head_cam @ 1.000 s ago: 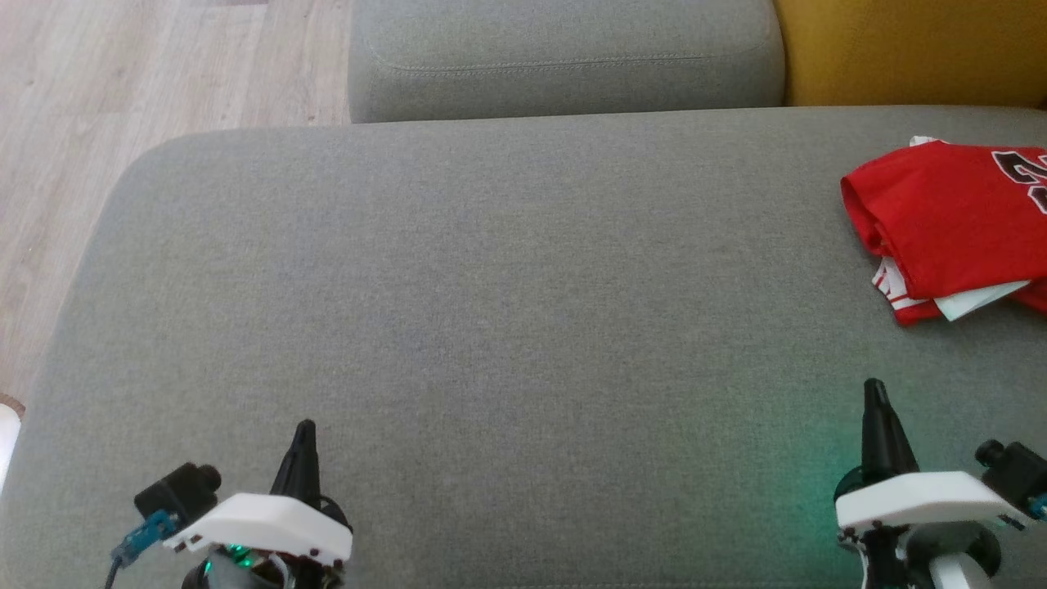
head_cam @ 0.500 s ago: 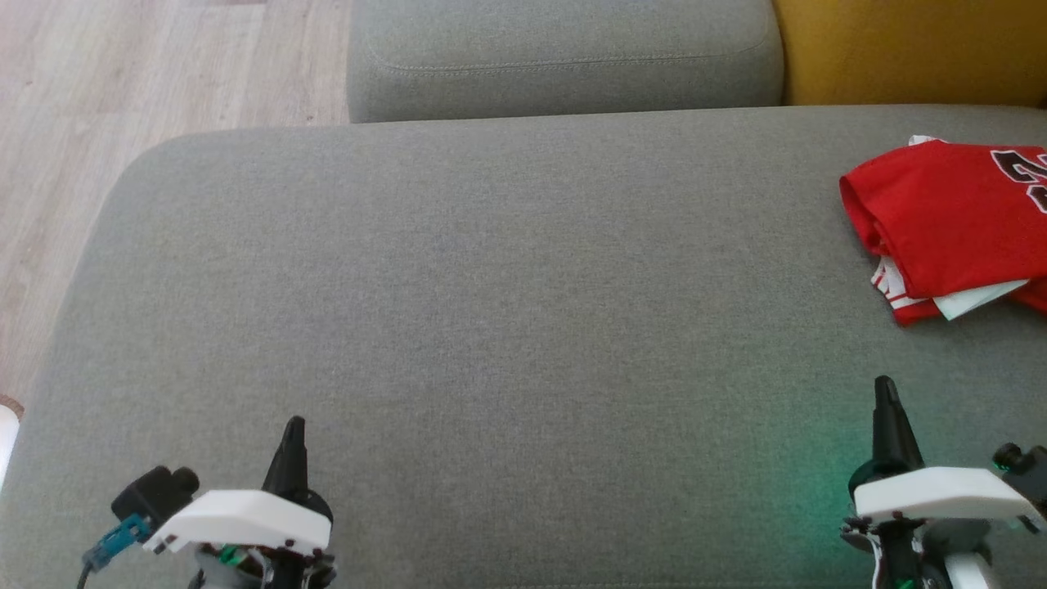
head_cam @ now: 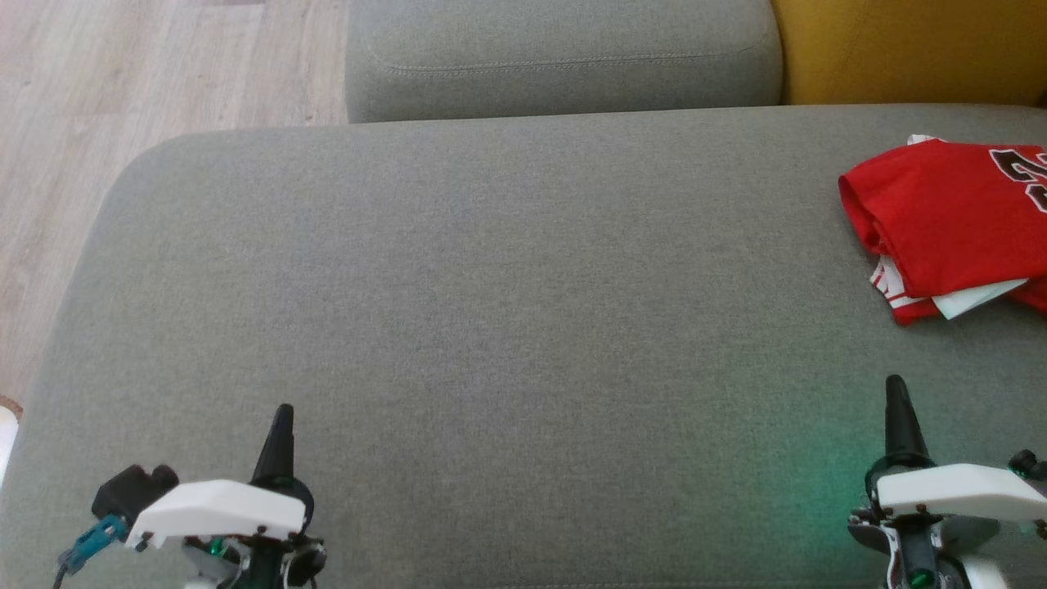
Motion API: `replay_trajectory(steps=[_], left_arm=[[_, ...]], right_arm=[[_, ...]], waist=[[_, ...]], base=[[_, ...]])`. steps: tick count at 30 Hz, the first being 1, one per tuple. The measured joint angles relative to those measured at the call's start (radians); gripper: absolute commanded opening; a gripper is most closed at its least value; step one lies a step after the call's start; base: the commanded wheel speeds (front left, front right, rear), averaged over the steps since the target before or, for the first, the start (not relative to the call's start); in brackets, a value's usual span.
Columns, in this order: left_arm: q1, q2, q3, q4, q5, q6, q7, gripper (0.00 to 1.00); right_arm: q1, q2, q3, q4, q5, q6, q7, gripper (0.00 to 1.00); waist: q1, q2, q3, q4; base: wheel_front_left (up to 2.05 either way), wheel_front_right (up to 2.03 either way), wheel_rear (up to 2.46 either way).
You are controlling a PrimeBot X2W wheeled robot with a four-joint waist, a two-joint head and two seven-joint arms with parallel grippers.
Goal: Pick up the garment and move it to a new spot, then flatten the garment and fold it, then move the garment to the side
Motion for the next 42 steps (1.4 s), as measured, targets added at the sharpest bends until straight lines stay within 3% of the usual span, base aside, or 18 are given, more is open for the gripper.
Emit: replay_trajectory(steps=[42], left_arm=[[-0.029,0.000,0.128,-0.024,-0.472,-0.088,0.120,0.00]], right_arm=[[-0.037,0.000,-0.051,-0.033,0.490,0.000,0.114,0.00]], waist=[[0.0000,0.0000,0.001,-0.006]], base=[[0.00,0.00,0.00]])
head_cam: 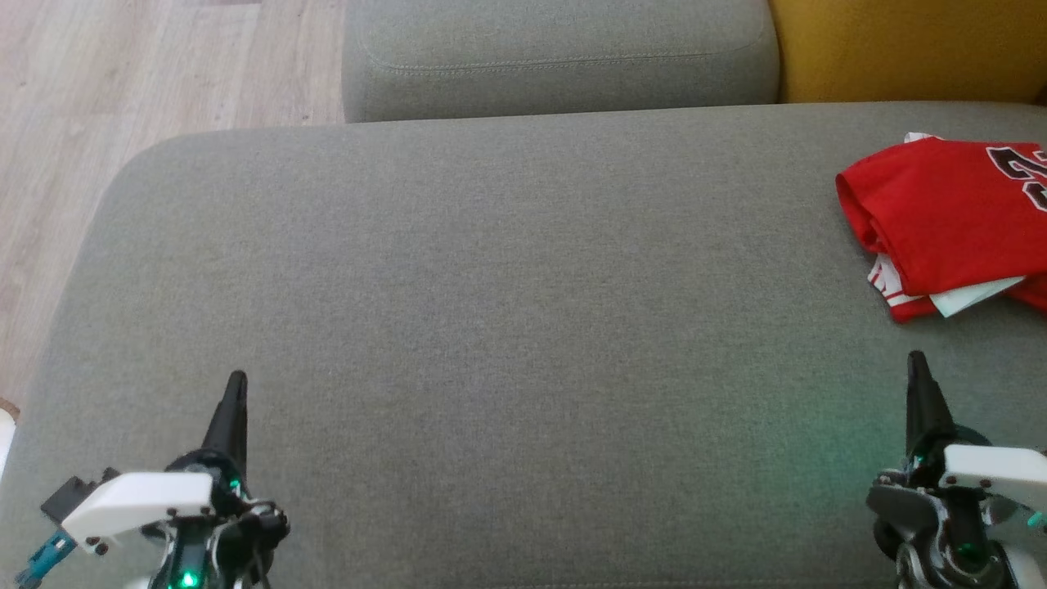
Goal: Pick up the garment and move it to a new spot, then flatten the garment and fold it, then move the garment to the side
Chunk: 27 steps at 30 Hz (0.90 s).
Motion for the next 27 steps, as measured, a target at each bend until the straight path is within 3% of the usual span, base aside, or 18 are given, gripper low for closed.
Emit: replay_trajectory(steps=[10,27], left_arm=[[-0.014,0.000,0.031,-0.008,-0.103,-0.017,0.021,0.00],[-0.014,-0.001,0.033,-0.008,-0.105,-0.017,0.029,0.00]], right_arm=[[-0.004,0.000,-0.014,-0.010,0.109,0.000,0.027,0.00],[-0.004,0.000,-0.014,-0.013,0.111,0.000,0.027,0.00]], waist=[[0.0000,0.0000,0.000,-0.001],[0.0000,0.0000,0.000,-0.001]], base=[[0.00,0.00,0.00],[0.00,0.00,0.00]])
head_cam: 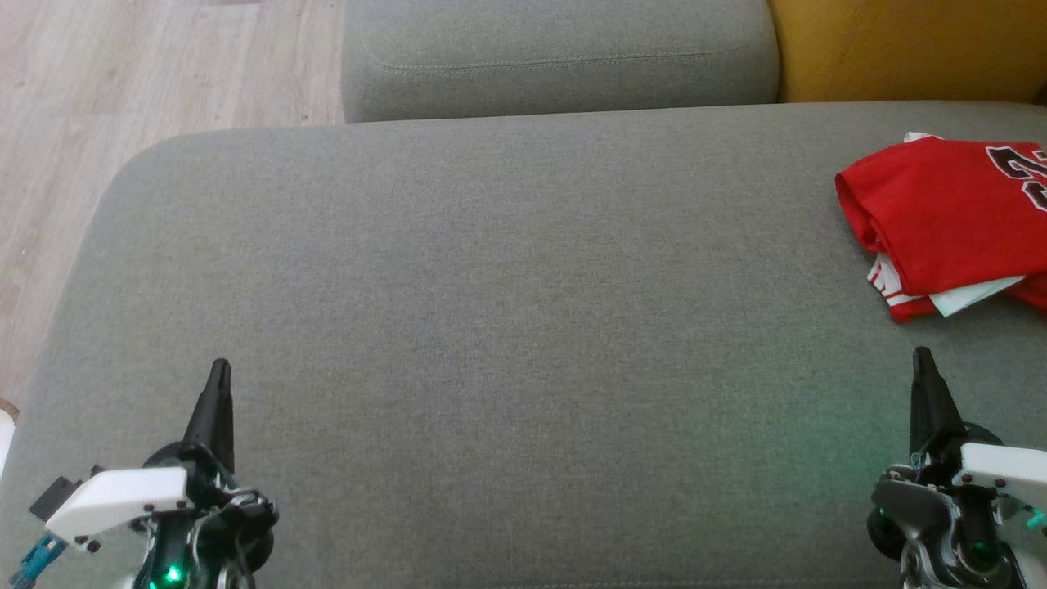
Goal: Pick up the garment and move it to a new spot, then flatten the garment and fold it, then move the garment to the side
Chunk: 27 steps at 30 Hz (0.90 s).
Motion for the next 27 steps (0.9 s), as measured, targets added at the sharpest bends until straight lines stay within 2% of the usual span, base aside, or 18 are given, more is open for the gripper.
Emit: replay_trajectory(steps=[27], left_arm=[[0.000,-0.003,0.009,0.000,0.000,0.000,0.008,0.00]], right_arm=[[0.000,0.000,0.000,0.000,0.000,0.000,0.000,0.00]], waist=[[0.0000,0.0000,0.000,0.000]], base=[[0.00,0.00,0.00]])
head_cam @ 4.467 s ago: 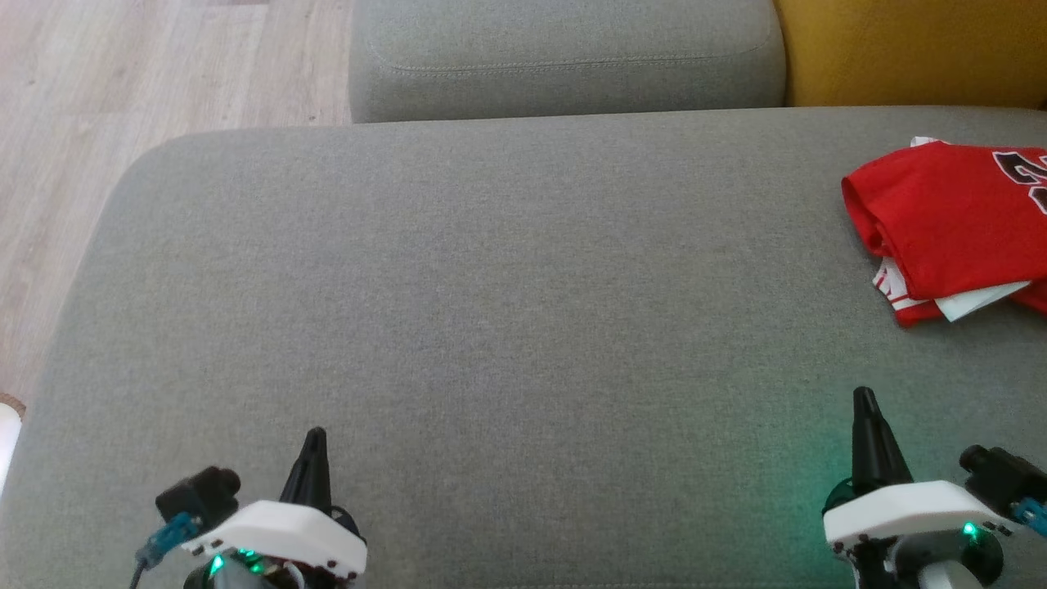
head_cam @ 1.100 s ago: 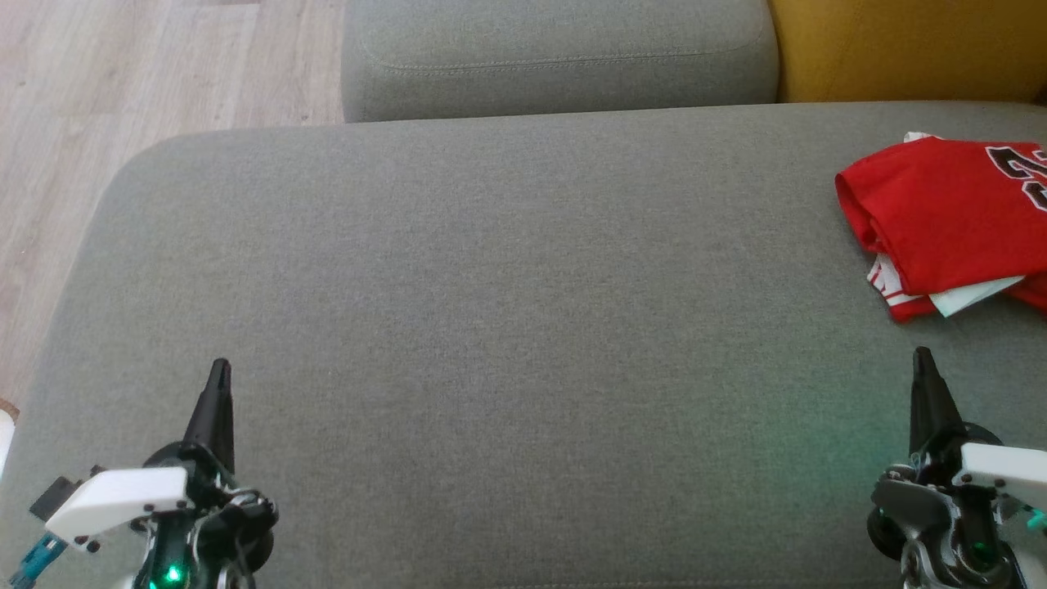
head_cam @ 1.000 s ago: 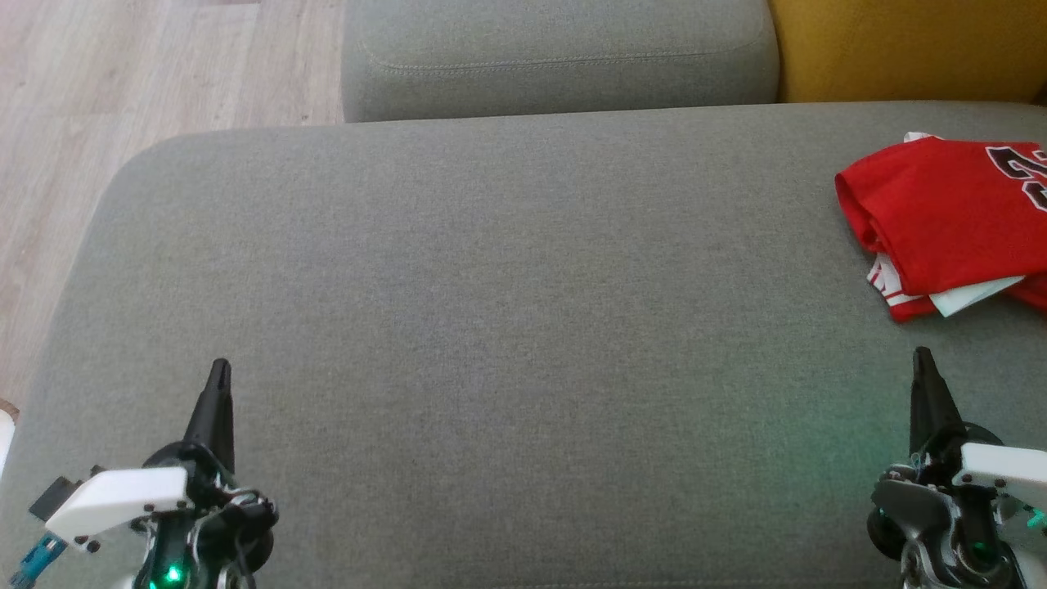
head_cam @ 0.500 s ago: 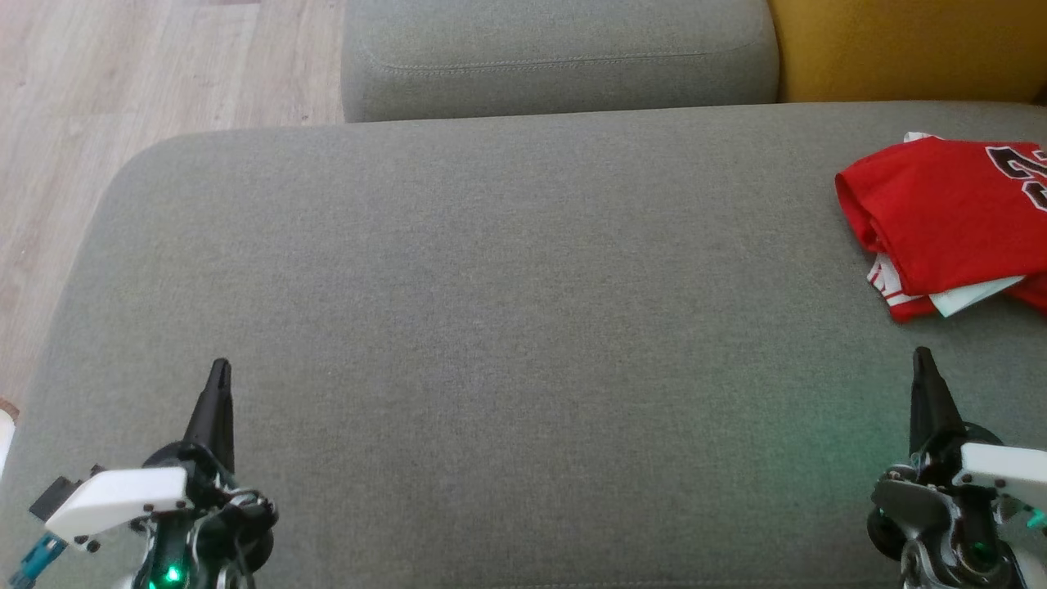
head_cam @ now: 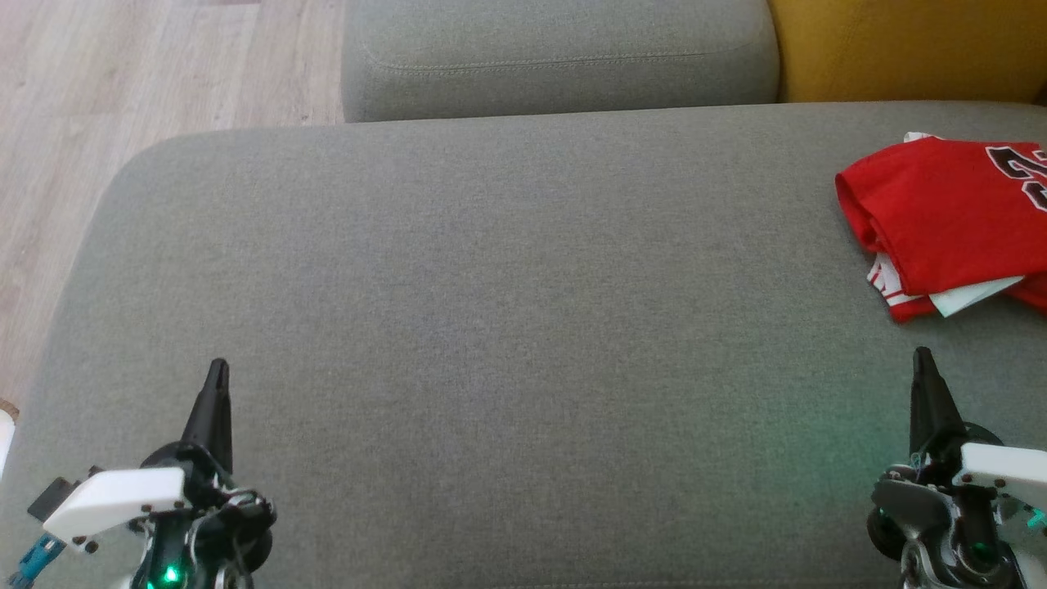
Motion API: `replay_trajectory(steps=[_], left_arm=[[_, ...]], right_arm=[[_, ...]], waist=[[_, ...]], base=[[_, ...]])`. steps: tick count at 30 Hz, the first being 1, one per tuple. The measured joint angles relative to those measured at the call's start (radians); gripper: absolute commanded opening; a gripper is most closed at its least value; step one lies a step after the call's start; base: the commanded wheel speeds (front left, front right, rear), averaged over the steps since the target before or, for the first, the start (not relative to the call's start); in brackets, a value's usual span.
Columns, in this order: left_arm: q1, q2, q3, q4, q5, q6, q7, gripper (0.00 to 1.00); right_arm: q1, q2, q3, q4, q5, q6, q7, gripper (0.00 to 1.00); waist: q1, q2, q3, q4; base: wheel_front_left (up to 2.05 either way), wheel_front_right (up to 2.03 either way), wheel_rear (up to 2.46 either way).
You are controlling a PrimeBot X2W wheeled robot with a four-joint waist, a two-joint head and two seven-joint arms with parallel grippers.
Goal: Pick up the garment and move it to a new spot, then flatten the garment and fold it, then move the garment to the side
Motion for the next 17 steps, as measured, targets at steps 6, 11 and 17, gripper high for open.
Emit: replay_trajectory(steps=[6,11,17], left_arm=[[0.000,-0.001,0.006,0.000,0.000,0.000,0.000,0.00],[0.000,-0.001,0.008,0.000,0.000,0.000,0.000,0.00],[0.000,-0.002,0.009,0.000,0.001,0.000,0.001,0.00]], right_arm=[[0.000,0.000,0.000,0.000,0.000,0.000,0.000,0.00],[0.000,0.000,0.000,0.000,0.000,0.000,0.000,0.00],[0.000,0.000,0.000,0.000,0.000,0.000,0.000,0.00]], waist=[[0.0000,0.0000,0.000,0.000],[0.0000,0.0000,0.000,0.000],[0.0000,0.0000,0.000,0.000]], base=[[0.00,0.00,0.00],[0.00,0.00,0.00],[0.00,0.00,0.00]])
